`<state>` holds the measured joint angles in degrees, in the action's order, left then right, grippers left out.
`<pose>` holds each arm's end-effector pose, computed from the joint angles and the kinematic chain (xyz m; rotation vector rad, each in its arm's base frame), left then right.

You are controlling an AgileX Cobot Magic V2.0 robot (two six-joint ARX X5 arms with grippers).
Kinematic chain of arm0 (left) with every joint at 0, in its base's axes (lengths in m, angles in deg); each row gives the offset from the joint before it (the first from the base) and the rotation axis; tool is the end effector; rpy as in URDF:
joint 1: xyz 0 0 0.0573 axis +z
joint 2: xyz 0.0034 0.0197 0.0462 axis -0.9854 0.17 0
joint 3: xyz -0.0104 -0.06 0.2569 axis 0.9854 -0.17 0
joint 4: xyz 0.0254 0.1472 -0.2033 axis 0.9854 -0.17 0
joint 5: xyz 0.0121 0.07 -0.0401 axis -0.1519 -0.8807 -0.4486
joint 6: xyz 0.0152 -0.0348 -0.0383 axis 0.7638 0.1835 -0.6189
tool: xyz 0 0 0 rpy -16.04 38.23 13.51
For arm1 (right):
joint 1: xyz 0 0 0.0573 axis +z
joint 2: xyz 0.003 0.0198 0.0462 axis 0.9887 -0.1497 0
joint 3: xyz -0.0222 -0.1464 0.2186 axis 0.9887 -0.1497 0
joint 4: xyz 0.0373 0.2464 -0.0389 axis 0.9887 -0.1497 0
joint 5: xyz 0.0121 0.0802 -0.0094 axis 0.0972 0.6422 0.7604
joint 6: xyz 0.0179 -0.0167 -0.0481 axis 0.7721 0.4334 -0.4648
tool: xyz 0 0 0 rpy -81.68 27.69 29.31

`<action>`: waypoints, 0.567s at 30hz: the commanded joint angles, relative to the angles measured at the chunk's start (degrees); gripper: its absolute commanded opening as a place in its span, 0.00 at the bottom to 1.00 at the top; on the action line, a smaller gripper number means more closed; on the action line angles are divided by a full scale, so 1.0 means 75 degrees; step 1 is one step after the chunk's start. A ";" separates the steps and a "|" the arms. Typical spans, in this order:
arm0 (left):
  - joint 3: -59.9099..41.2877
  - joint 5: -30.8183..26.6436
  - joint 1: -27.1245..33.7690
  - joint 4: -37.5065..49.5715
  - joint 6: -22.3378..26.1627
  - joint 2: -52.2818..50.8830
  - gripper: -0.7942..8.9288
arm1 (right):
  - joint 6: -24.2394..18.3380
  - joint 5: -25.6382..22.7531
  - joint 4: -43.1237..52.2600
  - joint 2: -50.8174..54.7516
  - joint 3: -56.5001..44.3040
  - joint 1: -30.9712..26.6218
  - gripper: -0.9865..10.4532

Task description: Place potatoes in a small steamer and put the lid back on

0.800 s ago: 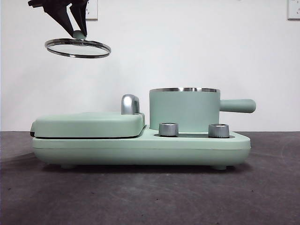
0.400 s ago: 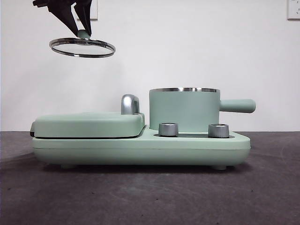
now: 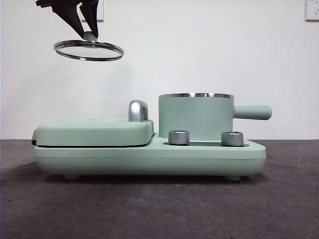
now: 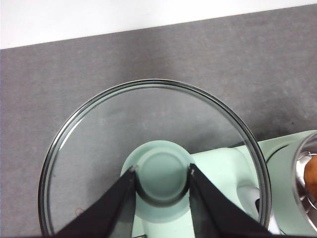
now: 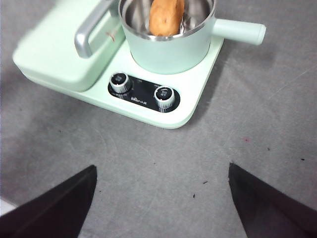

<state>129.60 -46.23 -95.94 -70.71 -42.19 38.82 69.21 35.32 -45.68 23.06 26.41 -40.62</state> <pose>0.3900 -0.1098 0.4277 0.0534 0.7568 -0.2402 0.0536 0.0403 0.3531 0.0303 0.6643 0.4331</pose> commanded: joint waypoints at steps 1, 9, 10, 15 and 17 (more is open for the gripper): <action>0.0297 0.0009 -0.0143 0.0227 -0.0061 0.0041 0.10 | 0.0271 -0.0017 0.0085 0.0277 -0.0073 0.0061 0.46; 0.0283 0.0012 -0.0766 0.0248 -0.0064 0.0058 0.10 | 0.0300 -0.0020 0.0079 0.0452 -0.0114 0.0058 0.46; 0.0283 0.0012 -0.0866 0.0254 -0.0064 0.0067 0.10 | 0.0300 -0.0020 0.0085 0.0449 -0.0114 0.0058 0.46; 0.0283 0.0020 -0.1504 0.0254 -0.0064 0.0125 0.10 | 0.0297 -0.0067 0.0076 0.0449 -0.0114 0.0058 0.46; 0.0283 0.0017 -0.1754 0.0256 -0.0064 0.0157 0.10 | 0.0297 -0.0067 0.0079 0.0449 -0.0114 0.0058 0.46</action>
<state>129.60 -46.21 -108.35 -70.30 -42.19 38.89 70.83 35.10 -45.72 26.64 25.21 -40.62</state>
